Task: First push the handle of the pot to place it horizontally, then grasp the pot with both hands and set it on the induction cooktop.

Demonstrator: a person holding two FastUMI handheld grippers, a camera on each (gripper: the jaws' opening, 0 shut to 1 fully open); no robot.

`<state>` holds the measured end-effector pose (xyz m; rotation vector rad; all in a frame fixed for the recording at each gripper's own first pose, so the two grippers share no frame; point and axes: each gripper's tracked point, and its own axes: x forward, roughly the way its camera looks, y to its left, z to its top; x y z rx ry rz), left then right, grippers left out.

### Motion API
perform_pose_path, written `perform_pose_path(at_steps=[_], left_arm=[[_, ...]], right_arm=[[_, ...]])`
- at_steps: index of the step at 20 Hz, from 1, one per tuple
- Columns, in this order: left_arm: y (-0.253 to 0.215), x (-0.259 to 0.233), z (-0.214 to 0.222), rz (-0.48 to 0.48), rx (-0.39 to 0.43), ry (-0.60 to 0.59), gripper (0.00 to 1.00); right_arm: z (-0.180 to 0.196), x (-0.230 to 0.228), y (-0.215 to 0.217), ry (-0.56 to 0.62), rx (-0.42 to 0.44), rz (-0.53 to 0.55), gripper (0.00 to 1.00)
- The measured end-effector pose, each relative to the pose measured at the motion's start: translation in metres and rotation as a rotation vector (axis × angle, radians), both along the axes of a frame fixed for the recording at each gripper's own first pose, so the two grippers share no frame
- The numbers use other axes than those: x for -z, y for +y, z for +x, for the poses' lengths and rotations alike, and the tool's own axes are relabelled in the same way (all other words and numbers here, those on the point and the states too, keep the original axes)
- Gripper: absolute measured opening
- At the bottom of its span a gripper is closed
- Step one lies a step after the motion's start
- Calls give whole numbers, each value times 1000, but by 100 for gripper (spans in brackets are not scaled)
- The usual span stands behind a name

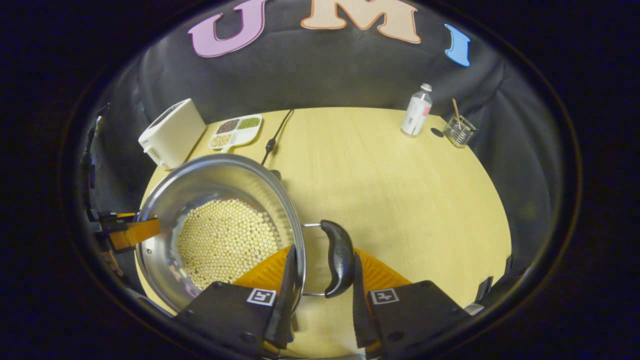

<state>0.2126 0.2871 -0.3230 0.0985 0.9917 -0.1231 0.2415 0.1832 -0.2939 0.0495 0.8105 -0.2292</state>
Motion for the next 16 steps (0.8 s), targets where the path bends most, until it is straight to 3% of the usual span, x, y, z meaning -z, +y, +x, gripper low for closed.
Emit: perform_pose_path(at_steps=[1, 3, 7, 8, 9, 16], left_arm=[[4, 2, -1, 18, 22, 20, 57], [9, 3, 10, 41, 49, -9, 58], [23, 5, 16, 50, 37, -16, 57], [24, 4, 21, 52, 35, -28, 58], [26, 5, 22, 54, 34, -31, 57], [33, 7, 28, 68, 33, -45, 58]], right_arm=[[-2, 3, 4, 16, 7, 1, 49], [1, 6, 11, 25, 23, 11, 50], [17, 6, 22, 21, 14, -11, 49], [21, 6, 23, 24, 12, -13, 53], [24, 6, 25, 25, 7, -20, 49], [30, 6, 30, 18, -15, -28, 50]])
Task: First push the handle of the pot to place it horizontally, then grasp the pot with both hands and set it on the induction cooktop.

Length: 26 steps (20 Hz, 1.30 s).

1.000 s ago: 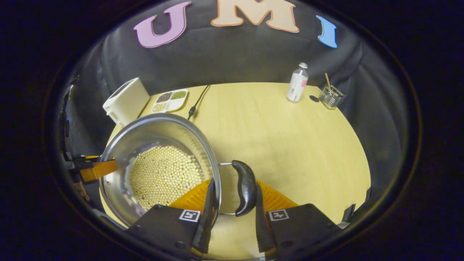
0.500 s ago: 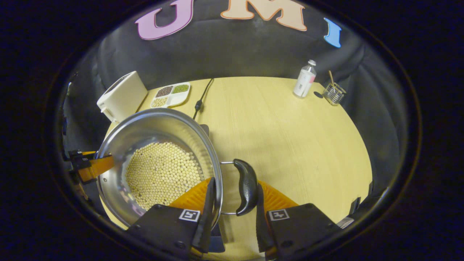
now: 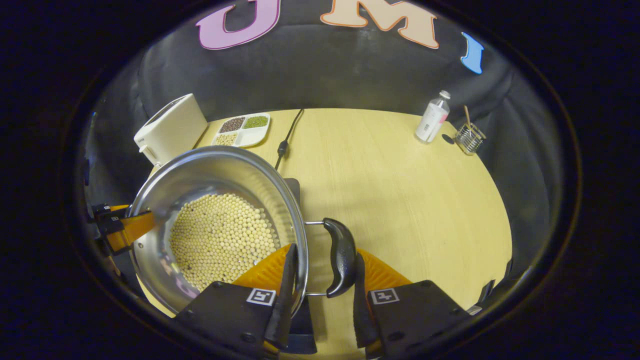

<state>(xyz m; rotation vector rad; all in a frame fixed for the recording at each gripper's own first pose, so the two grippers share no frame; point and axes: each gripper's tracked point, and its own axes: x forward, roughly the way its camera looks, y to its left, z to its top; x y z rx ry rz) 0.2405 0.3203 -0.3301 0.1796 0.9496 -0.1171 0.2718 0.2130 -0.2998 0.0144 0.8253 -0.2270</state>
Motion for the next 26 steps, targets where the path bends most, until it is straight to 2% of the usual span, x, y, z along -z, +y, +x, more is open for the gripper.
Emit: perform_pose_path(at_steps=[3, 4, 5, 6, 11, 15, 19, 21, 22, 23, 24, 26], left_arm=[[0, 0, 1, -2, 1, -4, 57], [0, 0, -1, 1, 4, 0, 57], [0, 1, 0, 2, 7, 2, 58], [0, 1, 0, 2, 6, 3, 58], [1, 0, 0, 3, -4, 2, 58], [1, 1, -3, 23, -20, 20, 67], [2, 4, -13, 90, 26, 44, 78], [5, -5, -14, 159, 48, 4, 86], [10, -13, -10, 218, 53, -34, 88], [14, -24, -5, 272, 59, -79, 100], [10, -36, -3, 299, 71, -108, 100], [-1, -52, -7, 327, 97, -139, 99]], right_arm=[[-1, -1, 0, 2, -1, 4, 50], [-1, -1, -1, 5, 2, 11, 54], [-1, -1, 0, 8, 4, 17, 54], [-1, -1, 0, 7, 3, 15, 50], [-2, -1, 0, 17, 9, 29, 50], [-1, -2, 0, 19, 7, 54, 51], [-3, -2, -1, 17, -2, 55, 59], [-7, -4, 4, 10, -19, 68, 64], [-10, -5, 5, 5, -27, 75, 76], [-13, -6, 4, 1, -28, 72, 89], [-16, -9, 1, -8, -22, 67, 96], [-18, -19, -2, -41, -17, 81, 100]])
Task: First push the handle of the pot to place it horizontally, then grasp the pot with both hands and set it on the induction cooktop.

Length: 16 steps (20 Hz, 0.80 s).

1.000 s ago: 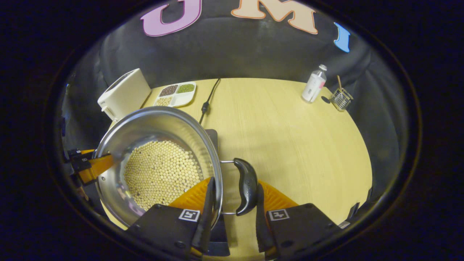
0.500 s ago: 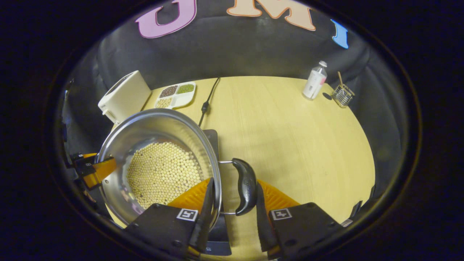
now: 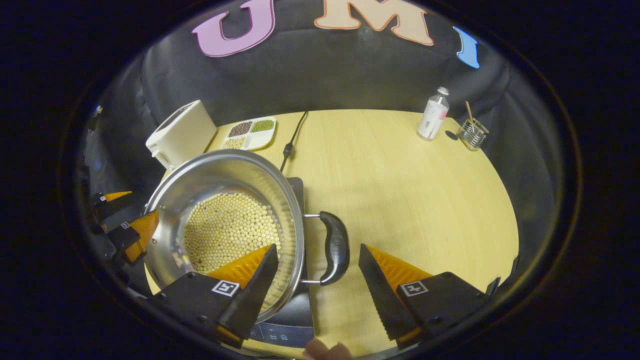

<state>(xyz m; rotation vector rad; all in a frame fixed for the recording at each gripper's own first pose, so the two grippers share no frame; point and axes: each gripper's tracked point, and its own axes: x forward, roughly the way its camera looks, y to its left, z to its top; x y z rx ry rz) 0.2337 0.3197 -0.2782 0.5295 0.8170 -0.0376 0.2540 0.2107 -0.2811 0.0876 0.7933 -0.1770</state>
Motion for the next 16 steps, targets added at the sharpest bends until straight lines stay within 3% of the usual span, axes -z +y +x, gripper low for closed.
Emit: perform_pose_path(at_steps=[4, 9, 12, 16], left_arm=[[-18, -20, -18, 20, -10, -17, 98], [-80, -53, -56, 8, -58, -82, 99], [-157, -80, -83, -126, -84, -178, 98], [-229, -129, -110, -256, -161, -343, 98]], right_arm=[[-8, -23, -18, -74, 9, 66, 100], [-47, -47, -84, -139, -22, 110, 100], [-68, -78, -138, -246, -45, 95, 94], [-94, -116, -175, -362, -91, 115, 96]])
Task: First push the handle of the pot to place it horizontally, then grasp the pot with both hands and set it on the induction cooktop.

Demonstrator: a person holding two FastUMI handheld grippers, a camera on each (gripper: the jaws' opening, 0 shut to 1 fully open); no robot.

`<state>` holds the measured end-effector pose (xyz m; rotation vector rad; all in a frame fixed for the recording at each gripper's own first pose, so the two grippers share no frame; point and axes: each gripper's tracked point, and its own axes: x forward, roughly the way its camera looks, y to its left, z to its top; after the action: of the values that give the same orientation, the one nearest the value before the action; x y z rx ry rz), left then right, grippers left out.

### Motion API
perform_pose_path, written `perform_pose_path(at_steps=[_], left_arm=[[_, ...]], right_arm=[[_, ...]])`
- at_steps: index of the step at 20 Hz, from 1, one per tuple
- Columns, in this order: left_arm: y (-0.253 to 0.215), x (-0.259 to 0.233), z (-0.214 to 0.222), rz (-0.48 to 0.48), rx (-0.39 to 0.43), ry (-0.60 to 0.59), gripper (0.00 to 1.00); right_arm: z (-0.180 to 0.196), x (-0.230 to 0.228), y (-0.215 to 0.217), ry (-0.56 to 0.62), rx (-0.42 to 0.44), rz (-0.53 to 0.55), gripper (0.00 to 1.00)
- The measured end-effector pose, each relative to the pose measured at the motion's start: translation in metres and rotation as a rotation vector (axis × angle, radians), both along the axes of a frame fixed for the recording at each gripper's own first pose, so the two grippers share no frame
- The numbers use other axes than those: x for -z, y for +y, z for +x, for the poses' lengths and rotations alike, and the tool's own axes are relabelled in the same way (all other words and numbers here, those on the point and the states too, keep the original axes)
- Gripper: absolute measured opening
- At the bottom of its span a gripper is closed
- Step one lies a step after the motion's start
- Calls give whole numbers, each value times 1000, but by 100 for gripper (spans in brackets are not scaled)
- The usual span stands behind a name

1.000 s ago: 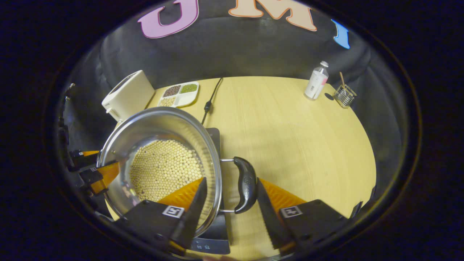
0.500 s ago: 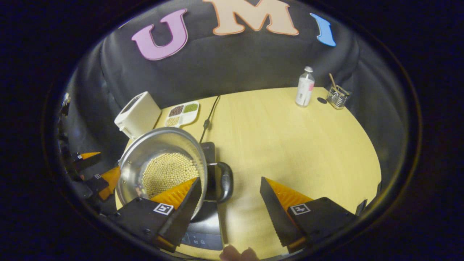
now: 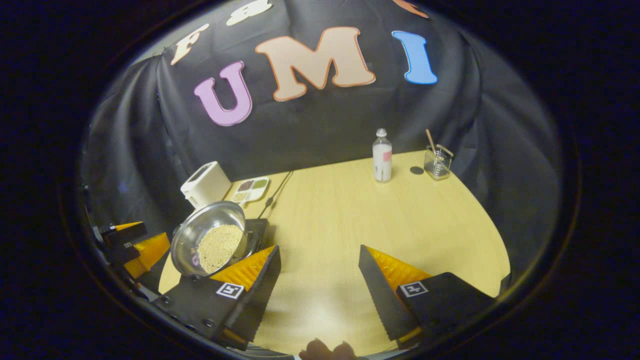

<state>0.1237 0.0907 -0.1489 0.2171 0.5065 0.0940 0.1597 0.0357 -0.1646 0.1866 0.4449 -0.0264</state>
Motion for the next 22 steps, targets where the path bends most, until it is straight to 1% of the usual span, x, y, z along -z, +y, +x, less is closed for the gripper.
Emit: perform_pose_path(at_steps=[1, 2, 4, 7, 9, 10, 11, 13, 15, 16, 17, 18, 20, 21, 22], left_arm=[[-16, -14, -3, -37, -9, -39, 98], [-32, -34, -8, -67, -5, -91, 98], [-56, -80, -10, -86, 15, -208, 98], [-72, -139, -9, -83, 37, -366, 98], [-80, -173, -14, -137, 46, -469, 97], [-83, -187, -19, -157, 48, -500, 100], [-81, -194, -25, -164, 44, -521, 97], [-78, -206, -38, -154, 47, -541, 97], [-80, -215, -47, -139, 75, -578, 99], [-80, -211, -51, -126, 87, -568, 96], [-79, -208, -55, -118, 101, -564, 99], [-82, -209, -59, -125, 116, -574, 97], [-87, -209, -64, -146, 138, -579, 96], [-86, -209, -68, -151, 144, -578, 99], [-85, -209, -70, -149, 145, -576, 99]], right_arm=[[-7, -15, -7, -27, -3, 8, 97], [-14, -37, -13, -77, -7, 17, 94], [-24, -84, -31, -202, 5, -22, 93], [-50, -156, -54, -374, 43, -62, 93], [-66, -188, -59, -476, 38, -85, 92], [-74, -198, -63, -513, 42, -108, 92], [-82, -207, -65, -545, 48, -130, 92], [-99, -225, -66, -610, 72, -158, 92], [-116, -238, -65, -671, 103, -169, 92], [-121, -235, -62, -672, 104, -183, 92], [-125, -227, -61, -654, 117, -204, 96], [-130, -222, -59, -641, 114, -215, 92], [-141, -223, -47, -639, 121, -211, 93], [-145, -224, -44, -640, 125, -204, 93], [-149, -224, -41, -632, 132, -202, 96]])
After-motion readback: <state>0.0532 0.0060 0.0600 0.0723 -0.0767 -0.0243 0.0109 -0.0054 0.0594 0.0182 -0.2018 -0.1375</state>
